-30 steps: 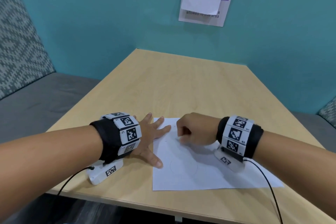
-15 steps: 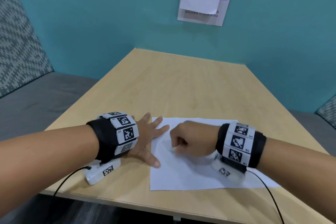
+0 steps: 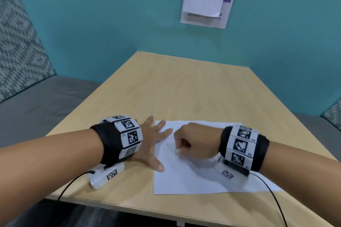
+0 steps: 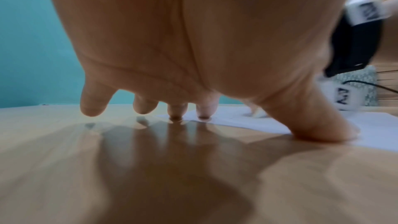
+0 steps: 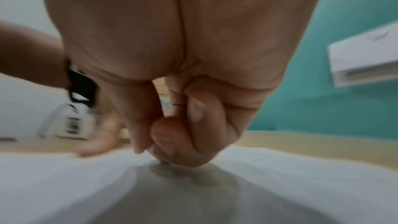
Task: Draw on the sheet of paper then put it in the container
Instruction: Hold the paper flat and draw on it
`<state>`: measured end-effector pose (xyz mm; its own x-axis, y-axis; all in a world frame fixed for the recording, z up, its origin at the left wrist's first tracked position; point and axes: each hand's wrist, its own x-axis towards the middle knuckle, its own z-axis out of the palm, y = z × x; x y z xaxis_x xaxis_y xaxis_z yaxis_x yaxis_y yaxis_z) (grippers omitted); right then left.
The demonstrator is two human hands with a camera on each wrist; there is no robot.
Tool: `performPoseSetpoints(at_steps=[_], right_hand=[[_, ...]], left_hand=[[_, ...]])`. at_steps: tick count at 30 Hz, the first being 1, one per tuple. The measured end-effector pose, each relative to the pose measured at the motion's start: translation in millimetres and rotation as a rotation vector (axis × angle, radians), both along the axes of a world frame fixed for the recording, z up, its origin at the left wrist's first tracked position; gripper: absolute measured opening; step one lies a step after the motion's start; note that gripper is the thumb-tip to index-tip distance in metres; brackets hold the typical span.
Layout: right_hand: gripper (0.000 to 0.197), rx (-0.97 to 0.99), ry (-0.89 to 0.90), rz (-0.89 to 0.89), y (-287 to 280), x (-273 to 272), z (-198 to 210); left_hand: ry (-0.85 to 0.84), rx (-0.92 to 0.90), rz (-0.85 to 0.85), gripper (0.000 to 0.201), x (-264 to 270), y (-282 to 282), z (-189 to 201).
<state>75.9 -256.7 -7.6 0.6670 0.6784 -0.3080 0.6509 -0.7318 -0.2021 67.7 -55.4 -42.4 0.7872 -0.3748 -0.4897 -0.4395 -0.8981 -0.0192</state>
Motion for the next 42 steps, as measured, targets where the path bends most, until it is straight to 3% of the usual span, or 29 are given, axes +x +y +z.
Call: performPoseSetpoints(at_steps=[2,6,10,13,15,19,24,28,33,37,42], right_hand=[[0.017,-0.012,0.038,0.040,3,-10,-3],[0.012,0.008,-0.027,-0.113,-15,23,3],[0.010,0.007,-0.018,-0.100,-16,24,-5],[0.012,0.005,-0.039,-0.124,-15,25,0],[0.010,0.005,-0.041,-0.087,-15,17,2],[0.005,0.057,0.133,0.070,-6,-18,-3],[0.010,0.019,-0.020,-0.067,-17,16,7],[0.011,0.028,0.112,0.089,-6,-16,-4],[0.015,0.035,-0.016,-0.074,-21,19,6],[0.015,0.005,0.085,0.060,-13,-8,-3],[0.015,0.020,-0.003,-0.085,-24,20,8]], left_hand=[[-0.006,0.012,-0.011,0.123,2,1,-2],[-0.038,0.051,-0.018,0.124,1,0,-3],[-0.089,0.078,-0.059,0.126,1,-14,7],[0.006,0.002,-0.070,0.121,-1,-29,11],[0.037,-0.036,-0.064,0.118,-2,-34,9],[0.037,-0.057,-0.067,0.105,-5,-34,9],[0.018,-0.031,-0.052,0.121,-2,-33,5],[0.023,-0.043,-0.070,0.109,-5,-34,10],[0.012,-0.033,-0.055,0.122,-2,-33,5],[0.014,-0.042,-0.073,0.118,0,-32,3],[0.012,-0.015,-0.060,0.124,1,-31,0]])
